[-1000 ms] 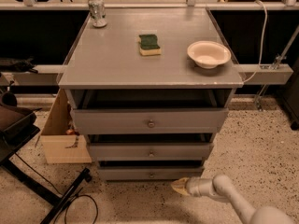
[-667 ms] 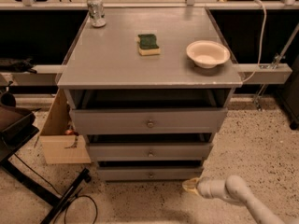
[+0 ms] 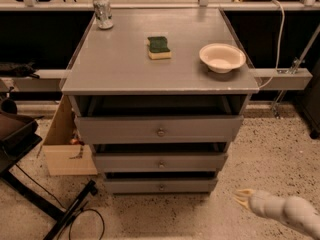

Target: Close bottom drawer

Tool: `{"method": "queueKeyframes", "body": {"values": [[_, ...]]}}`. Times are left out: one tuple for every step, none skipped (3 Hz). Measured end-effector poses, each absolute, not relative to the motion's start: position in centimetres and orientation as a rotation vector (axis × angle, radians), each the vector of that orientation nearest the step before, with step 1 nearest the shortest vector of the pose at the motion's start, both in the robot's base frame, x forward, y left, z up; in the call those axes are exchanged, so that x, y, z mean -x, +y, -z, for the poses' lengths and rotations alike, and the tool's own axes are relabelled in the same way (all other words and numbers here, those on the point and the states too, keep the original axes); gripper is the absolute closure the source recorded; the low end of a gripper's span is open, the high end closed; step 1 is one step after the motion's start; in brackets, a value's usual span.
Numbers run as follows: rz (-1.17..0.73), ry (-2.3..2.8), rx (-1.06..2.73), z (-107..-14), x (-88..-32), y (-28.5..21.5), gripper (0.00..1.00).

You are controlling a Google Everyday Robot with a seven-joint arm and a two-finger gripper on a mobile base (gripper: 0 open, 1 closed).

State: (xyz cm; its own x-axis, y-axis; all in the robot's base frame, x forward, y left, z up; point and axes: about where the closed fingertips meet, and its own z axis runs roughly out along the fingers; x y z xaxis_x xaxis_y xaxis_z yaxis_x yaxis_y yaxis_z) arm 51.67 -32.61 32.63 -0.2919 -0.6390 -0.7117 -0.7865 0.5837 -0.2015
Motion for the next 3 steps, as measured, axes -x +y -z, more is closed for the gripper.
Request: {"method": "queueKeyframes", "body": {"values": [[-0.03,2.084,1.052,-39.5,-48.6,-37.5,1.0],[0.154,2.06,1.041,-46.9,-46.3,-38.4,1.0],[0.3,1.961,1.14,-53.2,-45.6,-35.2,1.0]]}}
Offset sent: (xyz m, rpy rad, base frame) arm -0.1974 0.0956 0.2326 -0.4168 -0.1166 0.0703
